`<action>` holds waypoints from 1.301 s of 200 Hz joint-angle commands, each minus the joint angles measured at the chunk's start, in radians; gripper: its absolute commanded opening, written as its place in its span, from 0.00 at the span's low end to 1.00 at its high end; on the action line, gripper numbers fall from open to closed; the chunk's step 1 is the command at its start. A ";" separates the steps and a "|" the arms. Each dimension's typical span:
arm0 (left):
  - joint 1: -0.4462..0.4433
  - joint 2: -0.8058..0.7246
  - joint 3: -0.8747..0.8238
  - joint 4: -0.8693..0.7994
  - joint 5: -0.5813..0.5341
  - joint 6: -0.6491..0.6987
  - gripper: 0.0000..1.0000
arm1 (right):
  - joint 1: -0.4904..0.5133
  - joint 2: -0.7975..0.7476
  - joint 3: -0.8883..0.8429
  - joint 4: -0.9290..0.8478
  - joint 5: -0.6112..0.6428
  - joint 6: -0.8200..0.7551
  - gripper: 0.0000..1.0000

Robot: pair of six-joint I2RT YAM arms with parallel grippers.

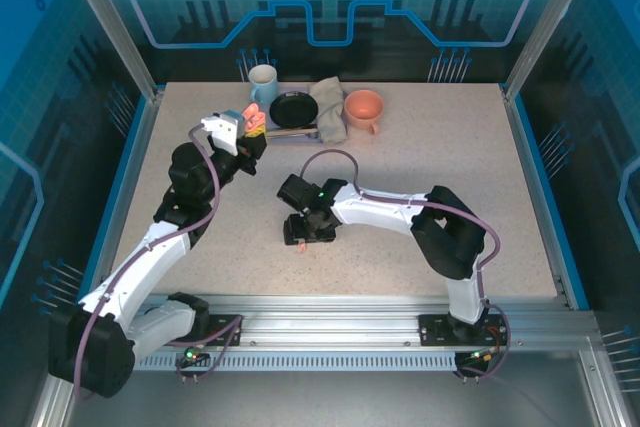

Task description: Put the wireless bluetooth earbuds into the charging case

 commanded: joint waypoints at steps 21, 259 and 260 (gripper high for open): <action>0.015 -0.021 -0.004 0.034 0.021 -0.017 0.00 | 0.048 0.082 0.114 -0.197 0.122 -0.049 0.65; 0.054 -0.033 -0.036 0.080 0.029 -0.051 0.00 | 0.105 0.346 0.387 -0.444 0.235 0.301 0.47; 0.054 -0.033 -0.036 0.080 0.029 -0.052 0.00 | 0.105 0.346 0.386 -0.443 0.234 0.301 0.47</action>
